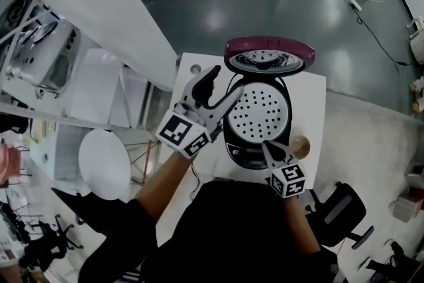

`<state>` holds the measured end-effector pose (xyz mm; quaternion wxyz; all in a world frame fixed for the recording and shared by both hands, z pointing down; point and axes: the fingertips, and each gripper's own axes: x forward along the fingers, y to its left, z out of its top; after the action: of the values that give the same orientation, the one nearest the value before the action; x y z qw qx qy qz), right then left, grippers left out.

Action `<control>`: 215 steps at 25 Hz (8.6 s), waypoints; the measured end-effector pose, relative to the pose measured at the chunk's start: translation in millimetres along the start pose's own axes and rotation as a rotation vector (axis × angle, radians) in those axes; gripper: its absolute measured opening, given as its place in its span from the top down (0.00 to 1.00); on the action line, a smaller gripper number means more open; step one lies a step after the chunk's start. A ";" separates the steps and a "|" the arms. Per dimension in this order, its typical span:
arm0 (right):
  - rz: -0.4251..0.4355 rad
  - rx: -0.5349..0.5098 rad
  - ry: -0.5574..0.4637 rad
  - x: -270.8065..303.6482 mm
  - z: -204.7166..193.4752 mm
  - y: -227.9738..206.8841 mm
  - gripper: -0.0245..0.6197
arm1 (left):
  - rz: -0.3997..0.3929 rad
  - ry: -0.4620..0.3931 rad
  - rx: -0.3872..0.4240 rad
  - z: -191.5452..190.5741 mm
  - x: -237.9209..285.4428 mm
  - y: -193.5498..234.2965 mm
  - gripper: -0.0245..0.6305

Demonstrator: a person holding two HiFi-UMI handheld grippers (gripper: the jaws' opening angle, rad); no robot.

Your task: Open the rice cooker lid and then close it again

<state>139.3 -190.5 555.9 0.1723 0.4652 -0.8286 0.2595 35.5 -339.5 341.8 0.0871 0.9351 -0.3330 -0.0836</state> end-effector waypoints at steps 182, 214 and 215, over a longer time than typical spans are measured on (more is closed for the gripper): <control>-0.138 0.074 -0.104 -62.8 -37.0 26.6 0.96 | -0.705 0.857 0.368 -245.0 -79.6 -104.5 0.94; -0.083 0.150 -0.058 -32.3 -33.7 -8.8 0.96 | -0.577 1.010 0.143 -274.2 -72.3 -100.5 0.96; -0.084 0.151 -0.057 -32.3 -33.3 -10.6 0.96 | -0.560 1.026 0.132 -274.7 -72.5 -101.0 0.96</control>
<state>166.3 -153.3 568.6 0.1238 0.5185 -0.7910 0.3003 100.4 -186.7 593.5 0.1535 0.9118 0.0069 0.3807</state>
